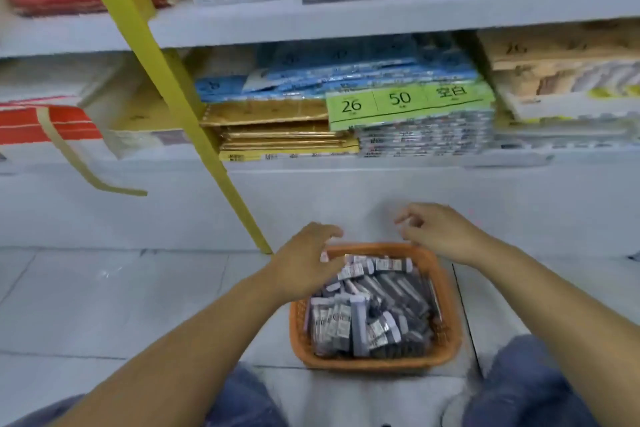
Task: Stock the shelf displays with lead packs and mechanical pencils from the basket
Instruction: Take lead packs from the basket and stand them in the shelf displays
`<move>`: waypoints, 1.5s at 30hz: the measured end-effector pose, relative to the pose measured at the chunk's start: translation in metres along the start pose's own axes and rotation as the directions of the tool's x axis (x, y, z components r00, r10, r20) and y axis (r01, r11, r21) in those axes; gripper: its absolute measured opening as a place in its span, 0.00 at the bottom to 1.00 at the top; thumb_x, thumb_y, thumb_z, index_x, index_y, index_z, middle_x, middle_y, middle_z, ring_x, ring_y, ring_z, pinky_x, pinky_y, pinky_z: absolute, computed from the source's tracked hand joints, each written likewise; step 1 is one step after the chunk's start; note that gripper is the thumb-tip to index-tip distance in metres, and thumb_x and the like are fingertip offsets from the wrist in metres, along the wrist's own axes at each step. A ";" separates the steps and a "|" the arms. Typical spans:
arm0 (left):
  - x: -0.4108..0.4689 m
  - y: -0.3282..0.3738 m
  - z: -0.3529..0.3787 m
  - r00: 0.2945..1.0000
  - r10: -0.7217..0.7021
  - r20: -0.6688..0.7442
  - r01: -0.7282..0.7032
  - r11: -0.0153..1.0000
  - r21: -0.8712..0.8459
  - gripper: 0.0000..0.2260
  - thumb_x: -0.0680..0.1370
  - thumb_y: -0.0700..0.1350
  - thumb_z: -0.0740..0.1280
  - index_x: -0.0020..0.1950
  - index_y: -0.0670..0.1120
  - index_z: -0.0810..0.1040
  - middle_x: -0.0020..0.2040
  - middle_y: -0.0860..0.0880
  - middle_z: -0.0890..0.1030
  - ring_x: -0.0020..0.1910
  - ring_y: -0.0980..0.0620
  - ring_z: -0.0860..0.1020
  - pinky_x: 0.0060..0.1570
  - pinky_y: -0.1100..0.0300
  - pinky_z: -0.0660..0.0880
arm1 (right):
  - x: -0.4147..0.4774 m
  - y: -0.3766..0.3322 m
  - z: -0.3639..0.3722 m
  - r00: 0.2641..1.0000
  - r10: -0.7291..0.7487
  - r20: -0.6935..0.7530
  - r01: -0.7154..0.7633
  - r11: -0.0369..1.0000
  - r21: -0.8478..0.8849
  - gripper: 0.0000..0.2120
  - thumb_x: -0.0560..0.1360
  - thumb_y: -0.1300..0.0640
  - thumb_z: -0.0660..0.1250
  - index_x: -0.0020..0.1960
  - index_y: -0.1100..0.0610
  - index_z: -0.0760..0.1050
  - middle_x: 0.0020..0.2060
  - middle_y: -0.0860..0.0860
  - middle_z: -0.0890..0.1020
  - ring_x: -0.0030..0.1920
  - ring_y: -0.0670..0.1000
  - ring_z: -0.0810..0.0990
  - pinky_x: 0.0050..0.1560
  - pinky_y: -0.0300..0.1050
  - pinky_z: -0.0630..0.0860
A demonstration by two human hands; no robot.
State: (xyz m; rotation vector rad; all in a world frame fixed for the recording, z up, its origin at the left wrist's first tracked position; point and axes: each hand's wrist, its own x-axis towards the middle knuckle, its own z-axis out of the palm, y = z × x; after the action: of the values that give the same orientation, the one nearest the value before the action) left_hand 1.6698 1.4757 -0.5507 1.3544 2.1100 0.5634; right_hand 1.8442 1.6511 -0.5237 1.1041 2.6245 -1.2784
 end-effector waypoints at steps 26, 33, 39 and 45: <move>0.088 -0.106 0.169 0.823 -0.567 -0.038 0.537 0.797 -0.277 0.30 0.73 0.47 0.77 0.72 0.49 0.69 0.66 0.50 0.76 0.65 0.48 0.74 0.67 0.45 0.72 | 0.105 0.161 0.167 0.975 0.220 -0.020 -0.221 0.965 -0.141 0.18 0.73 0.49 0.71 0.60 0.52 0.72 0.58 0.52 0.69 0.61 0.54 0.66 0.60 0.48 0.68; 0.087 -0.108 0.170 0.850 -0.525 0.038 0.512 0.808 -0.293 0.24 0.75 0.45 0.75 0.69 0.49 0.72 0.66 0.50 0.75 0.63 0.47 0.76 0.65 0.44 0.75 | 0.107 0.160 0.167 0.960 0.274 0.064 -0.277 0.960 0.041 0.25 0.71 0.54 0.72 0.67 0.51 0.70 0.60 0.49 0.75 0.63 0.52 0.70 0.63 0.52 0.69; 0.083 -0.114 0.165 0.862 -0.494 0.111 0.506 0.830 -0.234 0.33 0.70 0.52 0.79 0.72 0.49 0.70 0.72 0.48 0.69 0.68 0.45 0.72 0.68 0.44 0.72 | 0.111 0.160 0.166 0.926 0.329 0.183 -0.327 0.944 -0.042 0.32 0.69 0.38 0.69 0.69 0.47 0.67 0.60 0.49 0.73 0.65 0.55 0.66 0.63 0.55 0.67; 0.078 -0.114 0.167 0.869 -0.495 -0.002 0.494 0.868 -0.041 0.25 0.73 0.56 0.75 0.68 0.54 0.73 0.67 0.50 0.67 0.67 0.47 0.67 0.70 0.51 0.66 | 0.104 0.148 0.172 0.969 0.245 0.037 -0.242 0.967 -0.081 0.21 0.64 0.43 0.77 0.46 0.47 0.68 0.46 0.43 0.72 0.53 0.50 0.69 0.48 0.47 0.64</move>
State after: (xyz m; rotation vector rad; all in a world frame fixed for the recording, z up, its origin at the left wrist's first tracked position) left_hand 1.6766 1.5089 -0.7653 0.7329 2.3221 0.3915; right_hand 1.8090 1.6534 -0.7705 1.3177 2.3905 -1.1314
